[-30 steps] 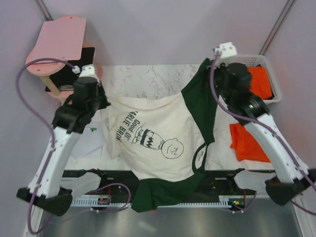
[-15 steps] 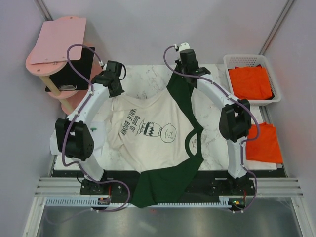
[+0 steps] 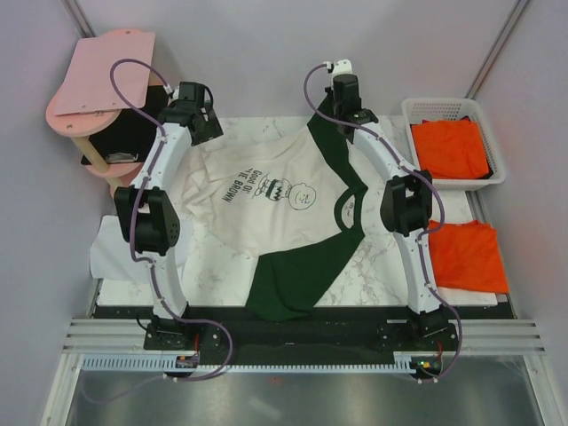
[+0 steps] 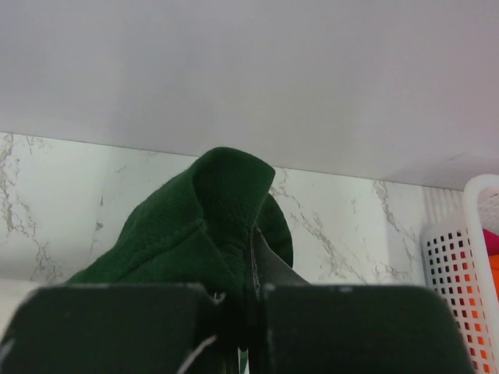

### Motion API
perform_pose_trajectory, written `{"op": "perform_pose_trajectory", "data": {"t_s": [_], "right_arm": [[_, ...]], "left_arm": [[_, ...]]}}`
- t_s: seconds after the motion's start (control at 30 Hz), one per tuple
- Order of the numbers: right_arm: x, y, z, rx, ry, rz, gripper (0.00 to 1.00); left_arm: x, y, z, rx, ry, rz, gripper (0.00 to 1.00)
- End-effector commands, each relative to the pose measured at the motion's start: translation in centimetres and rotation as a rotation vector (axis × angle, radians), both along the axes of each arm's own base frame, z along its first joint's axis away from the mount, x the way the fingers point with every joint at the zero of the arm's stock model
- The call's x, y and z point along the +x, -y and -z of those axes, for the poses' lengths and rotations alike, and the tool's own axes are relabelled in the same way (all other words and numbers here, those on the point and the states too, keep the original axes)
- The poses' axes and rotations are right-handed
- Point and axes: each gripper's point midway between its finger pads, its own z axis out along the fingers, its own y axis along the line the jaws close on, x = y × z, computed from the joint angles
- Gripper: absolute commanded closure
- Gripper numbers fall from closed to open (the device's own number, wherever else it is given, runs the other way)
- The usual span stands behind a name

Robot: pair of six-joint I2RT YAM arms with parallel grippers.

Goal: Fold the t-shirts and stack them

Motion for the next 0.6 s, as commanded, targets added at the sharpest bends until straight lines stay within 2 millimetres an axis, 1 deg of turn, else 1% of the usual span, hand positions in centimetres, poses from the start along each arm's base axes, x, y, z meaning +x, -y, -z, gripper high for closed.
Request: {"op": "perform_pose_trajectory", "data": {"t_s": [0.0, 0.07, 0.1, 0.13, 0.17, 0.2, 0.23, 0.27, 0.3, 0.33, 0.37, 0.4, 0.43, 0.47, 0.5, 0.57], "right_arm": [[-0.3, -1.0, -4.8, 0.042, 0.112, -0.032, 1.0], [-0.7, -0.9, -5.0, 0.05, 0.109, -0.033, 1.0], [-0.9, -0.9, -4.8, 0.049, 0.099, -0.035, 0.91], [-1.2, -0.8, -4.3, 0.049, 0.083, -0.032, 0.73], [-1.5, -0.7, -3.8, 0.048, 0.069, -0.026, 0.39], [-1.8, -0.5, -3.4, 0.05, 0.056, -0.017, 0.28], [-2.6, -0.1, -2.8, 0.049, 0.034, -0.004, 0.15], [-3.2, 0.4, -2.4, 0.05, 0.015, 0.017, 0.02], [-3.8, 0.7, -2.0, 0.064, -0.004, 0.029, 0.02], [-5.3, 1.1, -1.6, 0.07, -0.033, 0.034, 0.02], [-6.2, 1.3, -1.3, 0.07, -0.052, 0.033, 0.02], [-7.7, 1.6, -3.7, 0.113, -0.022, 0.037, 0.02], [-9.7, 1.7, -0.4, 0.129, -0.099, 0.026, 0.02], [-10.8, 1.6, -0.6, 0.152, -0.094, 0.015, 0.02], [-13.5, 2.2, 0.1, 0.174, -0.123, 0.009, 0.02], [-16.1, 1.7, 0.7, 0.244, -0.154, -0.018, 0.02]], "left_arm": [[-1.8, 0.5, -4.8, -0.037, 0.106, 0.027, 0.0], [-2.8, 1.2, -4.8, -0.07, 0.11, 0.06, 0.0], [-3.9, 1.5, -3.5, -0.082, 0.078, 0.067, 0.0], [-4.5, 2.0, -4.4, -0.105, 0.099, 0.09, 0.0], [-5.1, 2.4, -4.4, -0.112, 0.1, 0.104, 0.0], [-6.2, 2.5, -2.8, -0.111, 0.065, 0.108, 0.0], [-6.8, 2.9, -3.7, -0.121, 0.093, 0.131, 0.0], [-7.4, 3.3, -3.3, -0.118, 0.082, 0.148, 0.0], [-8.4, 3.3, -1.9, -0.111, 0.046, 0.155, 0.0], [-9.1, 3.6, -1.7, -0.117, 0.04, 0.171, 0.0], [-9.9, 3.7, -2.0, -0.12, 0.047, 0.179, 0.0], [-11.2, 3.7, -0.3, -0.122, 0.007, 0.183, 0.0], [-11.8, 3.9, 0.3, -0.127, -0.003, 0.19, 0.0], [-12.5, 4.0, 0.3, -0.13, 0.007, 0.196, 0.0], [-13.6, 3.9, 2.1, -0.132, -0.033, 0.186, 0.0], [-14.6, 4.3, 3.2, -0.145, -0.061, 0.189, 0.01]]}}
